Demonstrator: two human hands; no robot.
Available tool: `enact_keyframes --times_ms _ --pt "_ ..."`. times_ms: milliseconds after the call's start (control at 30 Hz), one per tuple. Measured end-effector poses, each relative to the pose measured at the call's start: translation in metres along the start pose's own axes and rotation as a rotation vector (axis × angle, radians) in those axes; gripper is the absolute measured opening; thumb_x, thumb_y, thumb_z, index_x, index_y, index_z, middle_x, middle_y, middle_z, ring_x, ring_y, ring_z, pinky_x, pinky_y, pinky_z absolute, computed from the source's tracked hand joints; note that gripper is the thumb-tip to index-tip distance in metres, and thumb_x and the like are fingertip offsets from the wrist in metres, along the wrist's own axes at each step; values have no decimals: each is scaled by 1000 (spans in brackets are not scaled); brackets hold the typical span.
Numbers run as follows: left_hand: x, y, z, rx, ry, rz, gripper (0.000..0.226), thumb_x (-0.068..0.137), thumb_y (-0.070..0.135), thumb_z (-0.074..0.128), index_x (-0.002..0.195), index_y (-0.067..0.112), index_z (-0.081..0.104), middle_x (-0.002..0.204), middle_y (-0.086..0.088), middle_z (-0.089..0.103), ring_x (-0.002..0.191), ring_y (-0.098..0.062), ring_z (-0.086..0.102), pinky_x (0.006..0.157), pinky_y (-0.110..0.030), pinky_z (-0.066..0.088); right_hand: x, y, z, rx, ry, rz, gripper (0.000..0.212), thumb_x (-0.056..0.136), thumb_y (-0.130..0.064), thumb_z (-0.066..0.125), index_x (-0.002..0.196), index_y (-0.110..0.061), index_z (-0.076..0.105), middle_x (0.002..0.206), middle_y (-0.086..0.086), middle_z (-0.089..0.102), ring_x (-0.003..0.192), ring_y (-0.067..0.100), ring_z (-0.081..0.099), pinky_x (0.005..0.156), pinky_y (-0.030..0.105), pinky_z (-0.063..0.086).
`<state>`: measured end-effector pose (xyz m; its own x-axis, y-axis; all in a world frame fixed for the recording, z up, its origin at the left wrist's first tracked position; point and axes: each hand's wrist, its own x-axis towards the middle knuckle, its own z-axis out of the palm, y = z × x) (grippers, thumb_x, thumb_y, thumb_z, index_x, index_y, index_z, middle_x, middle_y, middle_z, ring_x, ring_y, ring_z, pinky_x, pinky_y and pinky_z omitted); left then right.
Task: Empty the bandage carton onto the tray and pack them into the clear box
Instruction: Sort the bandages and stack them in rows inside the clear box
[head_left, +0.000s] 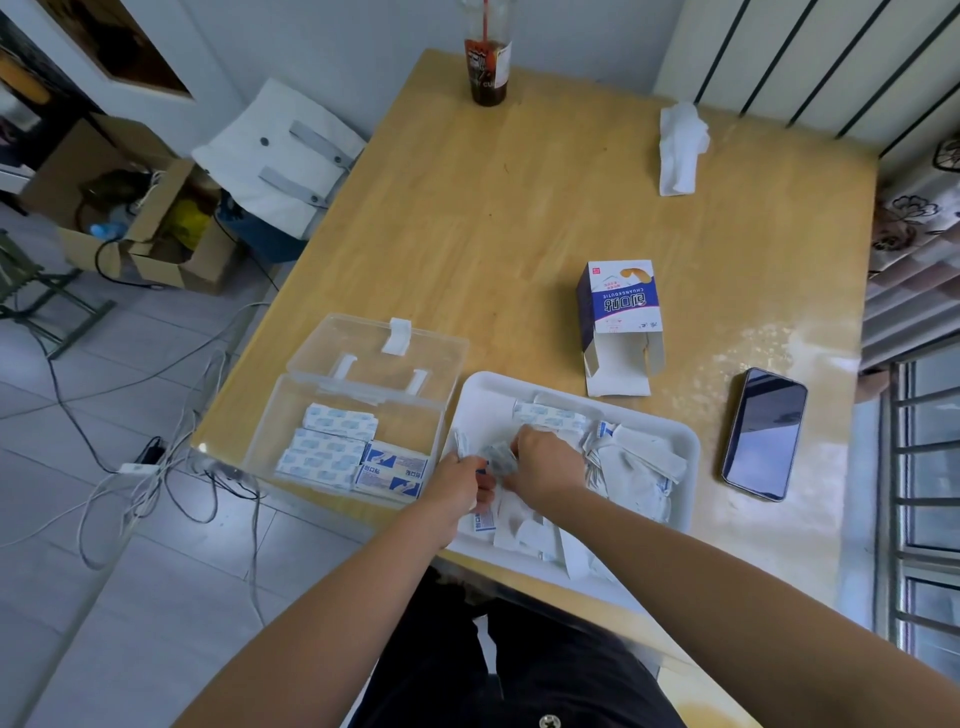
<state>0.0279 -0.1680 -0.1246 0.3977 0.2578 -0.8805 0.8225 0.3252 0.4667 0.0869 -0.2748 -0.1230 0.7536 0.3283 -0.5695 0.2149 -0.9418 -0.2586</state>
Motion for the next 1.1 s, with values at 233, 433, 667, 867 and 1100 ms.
enact_keyframes --times_ms 233,433,667,867,1100 --pt "-6 4 -1 -32 3 -30 12 96 5 39 93 7 51 65 -12 52 48 -19 43 44 -25 35 3 21 -18 488 -75 46 44 79 -25 76 58 -16 38 56 -2 40 54 13 39 50 24 30" --pt "-16 13 1 30 7 37 20 98 9 35 90 9 53 68 -8 57 55 -19 51 54 -27 43 -6 40 -39 1069 -151 160 18 82 -19 75 89 -3 71 67 2 59 47 7 46 44 16 37" --pt "-31 29 9 61 -2 144 25 100 13 33 93 12 57 81 -7 64 67 -17 61 62 -25 51 -17 49 -43 1308 -203 121 6 89 -10 65 84 -6 65 47 -6 46 45 8 34 41 17 28" --pt "-37 33 12 48 -67 181 29 100 14 34 101 11 63 97 -11 67 78 -19 63 70 -31 54 -19 42 -40 1335 -198 135 5 90 -9 64 86 -7 65 49 -4 46 44 8 34 41 17 26" --pt "-52 33 24 -116 -254 34 40 103 39 33 95 18 66 92 -13 72 83 -29 68 89 -47 54 -22 27 -38 1262 -242 97 16 84 -2 70 98 4 66 69 9 63 55 15 54 70 39 57"
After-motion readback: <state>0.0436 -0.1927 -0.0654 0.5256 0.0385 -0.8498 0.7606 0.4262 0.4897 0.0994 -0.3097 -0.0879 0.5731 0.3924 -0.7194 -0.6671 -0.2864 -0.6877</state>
